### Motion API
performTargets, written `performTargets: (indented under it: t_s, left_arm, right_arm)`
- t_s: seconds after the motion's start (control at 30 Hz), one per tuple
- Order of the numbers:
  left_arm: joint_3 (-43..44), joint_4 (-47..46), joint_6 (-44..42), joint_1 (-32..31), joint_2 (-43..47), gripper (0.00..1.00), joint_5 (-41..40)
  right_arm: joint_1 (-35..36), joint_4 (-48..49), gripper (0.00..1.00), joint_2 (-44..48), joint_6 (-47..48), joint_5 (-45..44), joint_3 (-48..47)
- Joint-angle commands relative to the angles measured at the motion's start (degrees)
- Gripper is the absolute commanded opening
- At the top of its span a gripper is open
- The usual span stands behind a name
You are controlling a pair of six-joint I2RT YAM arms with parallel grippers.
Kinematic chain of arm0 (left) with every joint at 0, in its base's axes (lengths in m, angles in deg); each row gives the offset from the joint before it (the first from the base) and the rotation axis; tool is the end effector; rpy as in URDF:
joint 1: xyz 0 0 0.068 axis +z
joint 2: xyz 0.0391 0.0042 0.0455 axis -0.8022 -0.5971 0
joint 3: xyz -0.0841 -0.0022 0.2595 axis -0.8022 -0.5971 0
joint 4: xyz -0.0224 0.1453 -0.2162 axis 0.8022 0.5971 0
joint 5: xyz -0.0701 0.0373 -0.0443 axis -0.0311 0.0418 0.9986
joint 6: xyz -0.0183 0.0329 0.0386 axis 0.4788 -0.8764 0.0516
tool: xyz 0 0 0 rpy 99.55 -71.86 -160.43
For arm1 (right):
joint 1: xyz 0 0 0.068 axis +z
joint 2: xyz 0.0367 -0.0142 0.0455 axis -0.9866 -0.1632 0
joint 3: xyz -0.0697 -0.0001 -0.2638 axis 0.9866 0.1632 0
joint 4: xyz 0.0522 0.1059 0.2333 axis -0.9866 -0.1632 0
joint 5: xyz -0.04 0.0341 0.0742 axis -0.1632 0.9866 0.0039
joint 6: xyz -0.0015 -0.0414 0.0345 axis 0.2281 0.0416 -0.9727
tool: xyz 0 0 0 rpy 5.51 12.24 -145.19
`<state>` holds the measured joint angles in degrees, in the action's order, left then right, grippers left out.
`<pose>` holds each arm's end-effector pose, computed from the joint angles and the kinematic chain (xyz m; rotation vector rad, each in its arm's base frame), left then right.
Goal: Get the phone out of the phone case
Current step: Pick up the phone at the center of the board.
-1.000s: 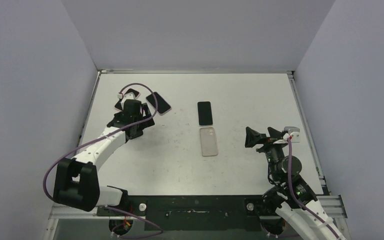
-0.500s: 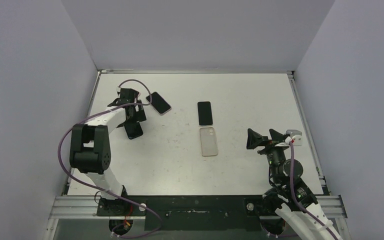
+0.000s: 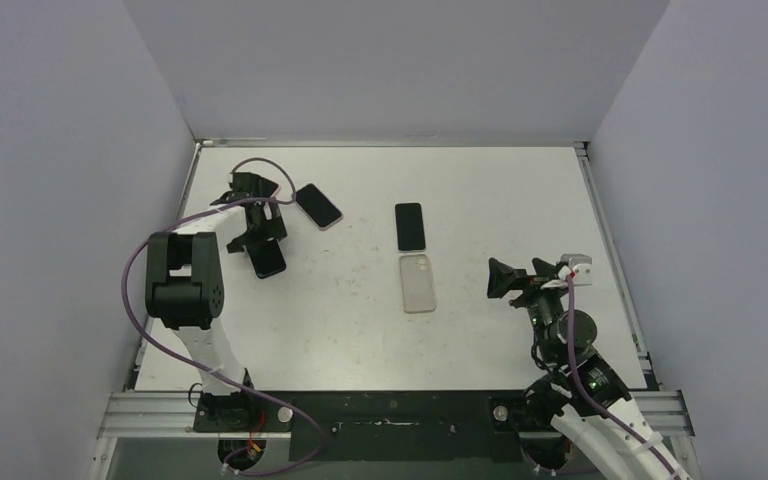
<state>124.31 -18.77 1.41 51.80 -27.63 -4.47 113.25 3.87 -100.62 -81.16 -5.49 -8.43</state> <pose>0.3791 -0.0026 0.1664 -0.4656 2.5707 0.1633 0.0966 0.0482 0.2629 0.0373 1.5612 0.4171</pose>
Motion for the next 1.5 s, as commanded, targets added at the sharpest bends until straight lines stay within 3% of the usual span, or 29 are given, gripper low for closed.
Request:
performTargets:
  t_s: [0.0,0.23,0.47,0.67,0.73,0.97,1.2,1.47]
  left_arm:
    - [1.0,-1.1,0.1,1.2,-1.2,0.97,3.0]
    - [1.3,-0.5,0.2,1.2,-4.3,0.95,6.3]
    - [2.1,2.1,-0.2,1.1,-5.4,0.78,9.2]
    - [0.8,1.9,2.9,-3.1,-1.7,0.60,10.5]
    - [-0.9,0.0,5.1,-4.5,0.3,0.51,11.7]
    - [-8.5,-8.0,12.9,-8.4,7.2,0.38,18.1]
    - [-17.5,-21.2,21.5,-14.0,15.5,0.28,22.2]
    - [-28.1,-37.2,29.4,-19.1,23.1,0.23,26.8]
  right_arm:
    - [-0.1,2.3,1.00,-1.5,0.6,0.9,0.3]
    - [-0.1,2.8,1.00,-2.7,-0.4,-0.1,0.7]
    - [-0.1,3.4,1.00,-5.1,-3.3,-3.0,0.9]
    - [-0.2,4.5,1.00,-9.5,-5.2,-2.9,0.1]
    - [-0.1,4.4,1.00,-11.1,-6.8,-2.9,-0.4]
    - [-0.1,4.5,1.00,-14.2,-3.7,3.6,-0.4]
    - [0.1,8.6,1.00,-16.1,-5.2,14.6,0.4]
    - [4.9,16.8,1.00,-26.1,-9.6,22.4,0.1]
